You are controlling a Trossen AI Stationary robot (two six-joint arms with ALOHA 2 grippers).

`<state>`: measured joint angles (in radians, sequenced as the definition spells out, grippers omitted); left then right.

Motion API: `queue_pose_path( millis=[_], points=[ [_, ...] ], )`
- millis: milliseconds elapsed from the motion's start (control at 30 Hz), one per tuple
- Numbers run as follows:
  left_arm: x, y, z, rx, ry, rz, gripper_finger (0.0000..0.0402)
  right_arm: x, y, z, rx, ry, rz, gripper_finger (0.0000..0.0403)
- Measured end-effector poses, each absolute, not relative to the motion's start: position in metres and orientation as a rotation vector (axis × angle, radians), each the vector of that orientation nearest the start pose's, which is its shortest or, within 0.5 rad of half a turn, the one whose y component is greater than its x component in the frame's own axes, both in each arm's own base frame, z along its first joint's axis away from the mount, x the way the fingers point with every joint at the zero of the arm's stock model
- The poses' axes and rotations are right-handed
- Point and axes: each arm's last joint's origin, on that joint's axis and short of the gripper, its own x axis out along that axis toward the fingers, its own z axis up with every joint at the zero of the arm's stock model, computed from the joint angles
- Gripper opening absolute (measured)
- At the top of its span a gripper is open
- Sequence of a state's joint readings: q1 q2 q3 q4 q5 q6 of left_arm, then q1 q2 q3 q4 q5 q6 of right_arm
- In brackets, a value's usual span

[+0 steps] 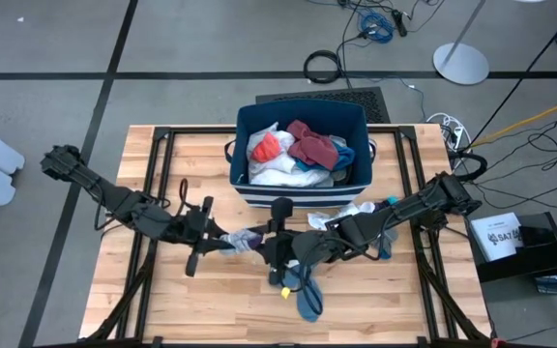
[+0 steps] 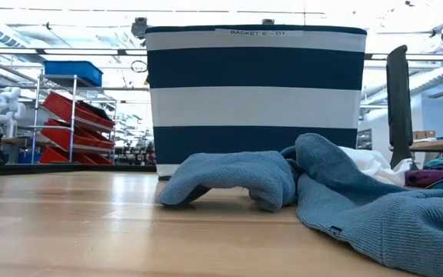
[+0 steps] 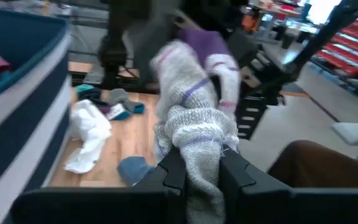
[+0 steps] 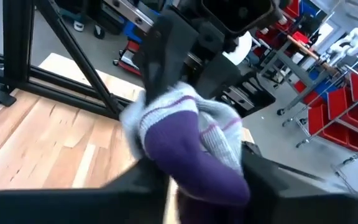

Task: Sort clothes
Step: Put the gray and purple socks into the blue laundry organizer

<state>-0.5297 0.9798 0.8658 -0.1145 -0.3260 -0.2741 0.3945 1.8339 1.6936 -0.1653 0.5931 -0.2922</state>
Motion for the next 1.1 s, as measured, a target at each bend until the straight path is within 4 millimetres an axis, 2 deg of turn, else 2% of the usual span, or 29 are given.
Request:
queue_pose_path(
  millis=[133, 167, 367, 467, 633, 733, 833, 1100],
  points=[
    [0.191, -0.100, 0.333, -0.143, 0.227, -0.126, 0.0050, 0.400, 0.152, 0.356, -0.453, 0.291, -0.131, 0.0035],
    [0.191, -0.100, 0.333, -0.128, 0.227, -0.127, 0.0056, 0.400, 0.153, 0.356, -0.463, 0.292, -0.128, 0.0020],
    [0.191, -0.098, 0.333, -0.067, 0.217, -0.086, 0.0135, 0.394, 0.152, 0.357, -0.509, 0.330, -0.235, 0.0010],
    [0.189, -0.094, 0.331, -0.034, 0.232, -0.003, 0.0175, 0.384, 0.146, 0.367, -0.520, 0.350, -0.301, 0.0006],
    [0.176, -0.082, 0.333, 0.059, 0.253, 0.143, 0.0201, 0.361, 0.131, 0.386, -0.523, 0.396, -0.386, 0.0005],
    [0.167, -0.076, 0.334, 0.050, 0.261, 0.177, 0.0202, 0.346, 0.116, 0.399, -0.506, 0.416, -0.428, 0.0004],
    [0.162, -0.074, 0.331, 0.021, 0.276, 0.181, 0.0203, 0.328, 0.092, 0.416, -0.489, 0.433, -0.504, 0.0004],
    [0.168, -0.085, 0.300, -0.003, 0.319, 0.114, 0.0203, 0.280, 0.006, 0.446, -0.308, 0.491, -0.638, 0.0004]
  ],
)
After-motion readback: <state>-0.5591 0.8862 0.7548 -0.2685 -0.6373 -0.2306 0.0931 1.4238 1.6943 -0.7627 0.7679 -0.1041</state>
